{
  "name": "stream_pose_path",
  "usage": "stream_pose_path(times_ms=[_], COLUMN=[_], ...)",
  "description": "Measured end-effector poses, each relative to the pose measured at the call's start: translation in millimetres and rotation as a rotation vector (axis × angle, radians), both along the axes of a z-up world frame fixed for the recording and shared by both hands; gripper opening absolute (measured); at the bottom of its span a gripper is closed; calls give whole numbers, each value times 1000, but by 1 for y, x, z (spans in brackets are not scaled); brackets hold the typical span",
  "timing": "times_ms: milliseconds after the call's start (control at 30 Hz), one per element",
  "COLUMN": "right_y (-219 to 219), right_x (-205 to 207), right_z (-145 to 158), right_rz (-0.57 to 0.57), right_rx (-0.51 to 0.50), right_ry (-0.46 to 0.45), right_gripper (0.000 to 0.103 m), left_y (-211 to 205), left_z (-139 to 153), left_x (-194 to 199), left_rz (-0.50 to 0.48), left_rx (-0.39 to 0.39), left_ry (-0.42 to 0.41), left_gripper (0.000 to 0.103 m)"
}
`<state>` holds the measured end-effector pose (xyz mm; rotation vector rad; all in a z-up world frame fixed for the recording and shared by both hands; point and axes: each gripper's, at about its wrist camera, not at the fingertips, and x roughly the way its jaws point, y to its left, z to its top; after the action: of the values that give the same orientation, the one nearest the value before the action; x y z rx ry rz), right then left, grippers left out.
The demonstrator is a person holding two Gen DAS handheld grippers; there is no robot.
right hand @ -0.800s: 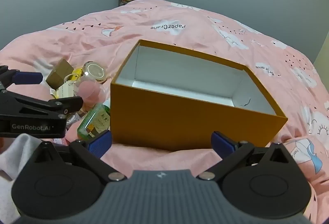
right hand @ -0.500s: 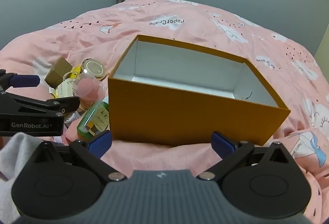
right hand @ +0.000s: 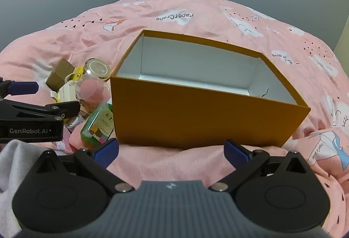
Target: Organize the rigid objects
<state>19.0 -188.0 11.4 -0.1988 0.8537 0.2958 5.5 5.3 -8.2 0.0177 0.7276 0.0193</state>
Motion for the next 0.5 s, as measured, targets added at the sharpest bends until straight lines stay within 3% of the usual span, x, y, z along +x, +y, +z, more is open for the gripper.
stream_pose_path(times_ms=[500], right_y=[0], right_x=[1], right_z=[-4], right_rz=[-12], right_rx=[5], right_ry=[23], right_gripper=[100], left_y=[1], left_z=[0], left_x=[0], left_rz=[11], left_rx=[-5], left_ry=[10], left_gripper=[103])
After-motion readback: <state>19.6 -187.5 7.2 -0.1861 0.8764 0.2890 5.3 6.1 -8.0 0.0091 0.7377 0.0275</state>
